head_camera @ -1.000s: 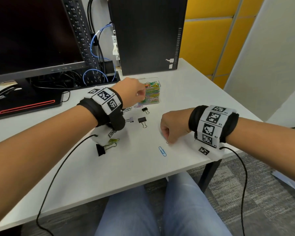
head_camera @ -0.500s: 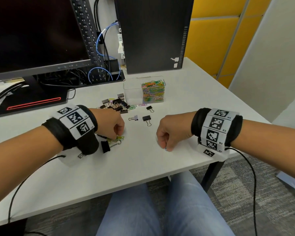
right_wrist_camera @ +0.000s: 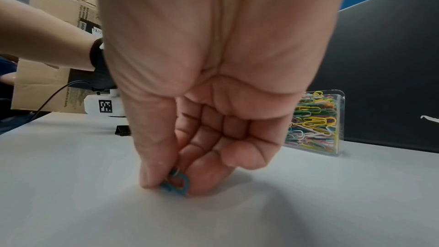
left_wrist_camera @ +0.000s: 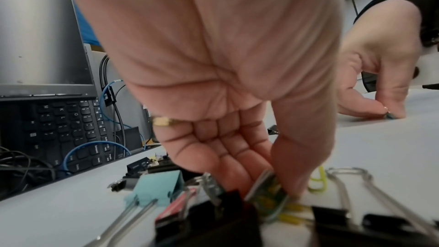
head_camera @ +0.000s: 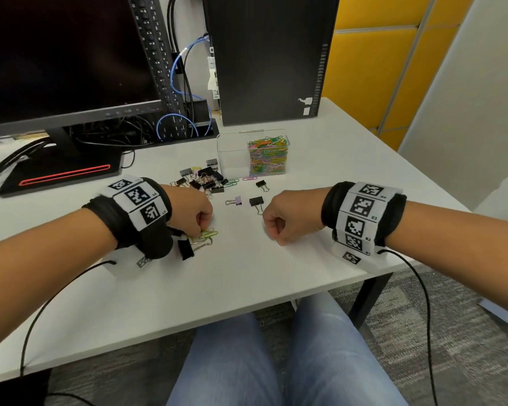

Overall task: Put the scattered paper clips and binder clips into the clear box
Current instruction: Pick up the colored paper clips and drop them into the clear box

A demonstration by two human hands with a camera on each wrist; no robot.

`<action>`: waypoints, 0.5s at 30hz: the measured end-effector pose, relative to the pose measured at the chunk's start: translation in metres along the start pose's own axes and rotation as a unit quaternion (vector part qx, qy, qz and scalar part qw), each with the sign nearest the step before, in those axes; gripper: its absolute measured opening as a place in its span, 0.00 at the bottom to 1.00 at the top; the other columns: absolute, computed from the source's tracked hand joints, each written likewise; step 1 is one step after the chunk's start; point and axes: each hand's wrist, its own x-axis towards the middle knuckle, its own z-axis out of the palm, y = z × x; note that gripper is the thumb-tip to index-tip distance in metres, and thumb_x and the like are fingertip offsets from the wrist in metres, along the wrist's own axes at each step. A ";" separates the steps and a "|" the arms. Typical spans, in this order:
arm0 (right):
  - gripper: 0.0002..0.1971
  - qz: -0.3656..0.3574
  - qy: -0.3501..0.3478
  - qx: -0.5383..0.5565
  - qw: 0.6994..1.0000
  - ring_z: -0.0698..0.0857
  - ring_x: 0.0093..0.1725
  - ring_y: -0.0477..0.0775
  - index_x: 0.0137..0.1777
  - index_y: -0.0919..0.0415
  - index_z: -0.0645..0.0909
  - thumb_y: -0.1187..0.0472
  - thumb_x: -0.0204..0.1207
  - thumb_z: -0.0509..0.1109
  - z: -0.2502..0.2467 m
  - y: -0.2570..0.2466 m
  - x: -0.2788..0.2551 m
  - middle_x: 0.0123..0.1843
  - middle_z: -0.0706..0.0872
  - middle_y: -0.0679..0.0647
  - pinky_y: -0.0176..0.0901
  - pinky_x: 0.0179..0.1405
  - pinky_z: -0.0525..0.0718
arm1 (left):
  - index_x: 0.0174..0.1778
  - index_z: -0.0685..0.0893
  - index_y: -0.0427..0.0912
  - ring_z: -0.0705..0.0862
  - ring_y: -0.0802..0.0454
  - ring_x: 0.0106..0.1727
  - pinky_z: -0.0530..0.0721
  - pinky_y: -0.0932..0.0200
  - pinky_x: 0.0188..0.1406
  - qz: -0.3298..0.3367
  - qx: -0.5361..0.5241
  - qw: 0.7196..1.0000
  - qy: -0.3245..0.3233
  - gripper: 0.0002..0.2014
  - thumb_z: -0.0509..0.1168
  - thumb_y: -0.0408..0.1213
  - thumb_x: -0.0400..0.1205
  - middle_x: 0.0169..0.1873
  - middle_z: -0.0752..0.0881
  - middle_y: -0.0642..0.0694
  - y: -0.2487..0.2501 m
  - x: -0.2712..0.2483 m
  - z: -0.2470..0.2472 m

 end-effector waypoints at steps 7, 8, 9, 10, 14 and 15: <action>0.10 0.009 0.165 0.027 0.986 0.78 0.44 0.46 0.56 0.60 0.86 0.62 0.77 0.70 -0.027 0.009 0.015 0.44 0.85 0.48 0.34 0.43 0.73 | 0.39 0.78 0.52 0.74 0.63 0.32 0.70 0.73 0.30 0.017 -0.025 0.999 0.030 0.06 0.68 0.36 0.77 0.31 0.78 0.60 -0.005 0.003 -0.004; 0.10 0.018 0.196 0.036 0.980 0.78 0.45 0.46 0.56 0.61 0.87 0.63 0.78 0.69 -0.035 0.012 0.018 0.47 0.86 0.51 0.34 0.46 0.73 | 0.39 0.78 0.52 0.75 0.63 0.33 0.70 0.74 0.31 0.017 -0.032 0.999 0.035 0.06 0.68 0.36 0.78 0.31 0.78 0.60 -0.006 0.004 -0.005; 0.09 0.027 0.228 0.037 0.973 0.79 0.46 0.47 0.55 0.61 0.87 0.63 0.78 0.69 -0.043 0.014 0.021 0.49 0.87 0.53 0.35 0.48 0.74 | 0.39 0.79 0.52 0.76 0.62 0.33 0.71 0.74 0.31 0.018 -0.039 0.998 0.041 0.06 0.68 0.37 0.78 0.31 0.79 0.60 -0.006 0.004 -0.007; 0.10 0.036 0.259 0.032 0.965 0.80 0.47 0.48 0.55 0.62 0.87 0.64 0.78 0.67 -0.051 0.016 0.025 0.51 0.88 0.54 0.36 0.50 0.76 | 0.40 0.79 0.51 0.76 0.61 0.34 0.71 0.74 0.31 0.018 -0.044 0.998 0.050 0.05 0.68 0.37 0.78 0.32 0.79 0.59 -0.006 0.004 -0.009; 0.11 0.073 0.341 -0.008 0.937 0.86 0.56 0.55 0.53 0.58 0.88 0.65 0.79 0.63 -0.075 0.024 0.046 0.55 0.89 0.53 0.48 0.61 0.83 | 0.47 0.82 0.45 0.76 0.60 0.35 0.72 0.74 0.35 0.023 -0.069 0.991 0.110 0.04 0.67 0.36 0.79 0.38 0.82 0.52 -0.002 0.004 -0.024; 0.11 0.086 0.349 -0.023 0.933 0.86 0.56 0.57 0.54 0.57 0.87 0.65 0.80 0.63 -0.079 0.026 0.051 0.55 0.88 0.54 0.48 0.60 0.83 | 0.49 0.83 0.44 0.78 0.58 0.37 0.73 0.72 0.37 0.022 -0.079 0.989 0.123 0.04 0.67 0.36 0.79 0.39 0.83 0.51 -0.001 0.004 -0.029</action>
